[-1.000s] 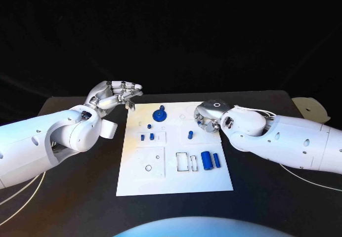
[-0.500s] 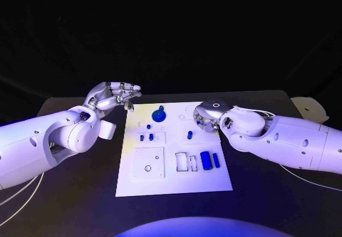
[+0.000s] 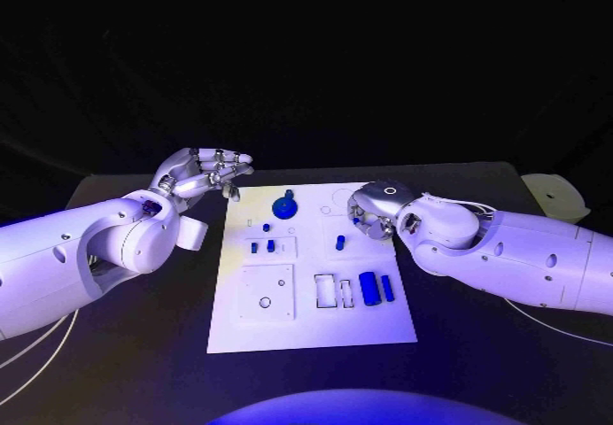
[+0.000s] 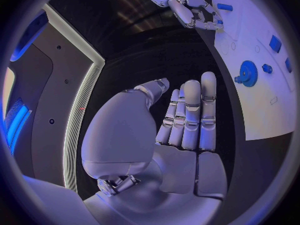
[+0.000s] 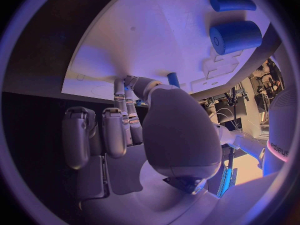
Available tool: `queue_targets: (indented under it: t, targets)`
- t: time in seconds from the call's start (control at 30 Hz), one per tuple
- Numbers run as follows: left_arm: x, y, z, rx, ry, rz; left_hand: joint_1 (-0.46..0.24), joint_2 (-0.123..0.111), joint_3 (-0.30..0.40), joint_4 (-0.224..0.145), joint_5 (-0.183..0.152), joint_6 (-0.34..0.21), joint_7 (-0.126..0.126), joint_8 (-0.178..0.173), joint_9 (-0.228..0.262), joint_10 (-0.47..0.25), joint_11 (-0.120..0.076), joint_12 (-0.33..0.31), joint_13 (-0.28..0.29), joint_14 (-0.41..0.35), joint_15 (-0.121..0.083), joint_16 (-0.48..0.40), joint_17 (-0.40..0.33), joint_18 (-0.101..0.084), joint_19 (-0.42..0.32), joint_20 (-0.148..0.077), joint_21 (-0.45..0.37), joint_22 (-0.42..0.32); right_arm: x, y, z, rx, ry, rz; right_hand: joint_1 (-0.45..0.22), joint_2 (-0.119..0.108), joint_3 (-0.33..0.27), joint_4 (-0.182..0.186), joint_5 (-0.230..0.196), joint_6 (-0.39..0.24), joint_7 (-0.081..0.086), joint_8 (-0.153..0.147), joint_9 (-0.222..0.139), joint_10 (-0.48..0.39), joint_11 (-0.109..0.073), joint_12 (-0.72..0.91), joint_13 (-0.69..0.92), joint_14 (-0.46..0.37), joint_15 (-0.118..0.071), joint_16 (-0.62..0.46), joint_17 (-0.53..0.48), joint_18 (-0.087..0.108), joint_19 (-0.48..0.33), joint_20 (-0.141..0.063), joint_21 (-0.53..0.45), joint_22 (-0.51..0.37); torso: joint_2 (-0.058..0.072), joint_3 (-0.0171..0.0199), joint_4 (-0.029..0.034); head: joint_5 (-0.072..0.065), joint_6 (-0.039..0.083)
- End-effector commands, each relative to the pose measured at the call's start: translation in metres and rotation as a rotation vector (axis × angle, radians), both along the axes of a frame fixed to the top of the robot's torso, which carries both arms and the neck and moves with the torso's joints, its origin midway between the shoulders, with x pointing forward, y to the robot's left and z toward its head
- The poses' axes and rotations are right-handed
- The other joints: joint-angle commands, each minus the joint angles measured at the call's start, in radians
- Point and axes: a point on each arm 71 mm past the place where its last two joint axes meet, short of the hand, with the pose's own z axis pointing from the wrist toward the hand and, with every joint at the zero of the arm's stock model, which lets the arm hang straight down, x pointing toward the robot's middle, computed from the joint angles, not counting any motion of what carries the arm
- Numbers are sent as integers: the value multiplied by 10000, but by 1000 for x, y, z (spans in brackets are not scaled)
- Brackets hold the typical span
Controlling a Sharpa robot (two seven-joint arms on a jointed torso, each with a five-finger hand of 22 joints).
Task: Assemble the parts on the task board
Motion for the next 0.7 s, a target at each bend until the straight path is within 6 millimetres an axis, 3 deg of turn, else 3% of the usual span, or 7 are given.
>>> queue_targets:
  t: [0.03,0.47,0.7]
  targets:
    - [0,-1,1,-93,42,-153,113,13,-4,-49,37,-84,11,-41,-18,-99,2,43,13,-74,-9,-50,-20,144,-58,15,-42,-13,-3,1,2,231,-293,163,-29,73,20,-57,-53,78,0,66,8,67,-16,2,18,573,-50,63,496,-143,568,-53,34,2102,-9,-10,7,-2,3]
    - [1,1,0,-62,60,-97,107,11,-6,-61,36,-128,36,-64,-29,-158,24,57,16,-123,10,-79,-39,143,-82,31,-74,-31,-7,-3,13,708,-719,176,-89,65,7,-59,-83,91,-12,82,29,111,-25,-7,15,571,-60,58,486,-173,621,-61,174,2163,-8,-17,13,19,58]
    - [1,1,0,-57,81,-105,99,6,-12,-66,36,-164,54,-82,-38,-198,40,66,18,-151,23,-96,-51,142,-97,42,-94,-43,-20,1,23,1171,-890,426,-163,68,1,-58,-227,94,-33,94,57,150,-42,-33,9,570,-72,56,481,-194,660,-71,275,2210,-15,-24,10,112,72]
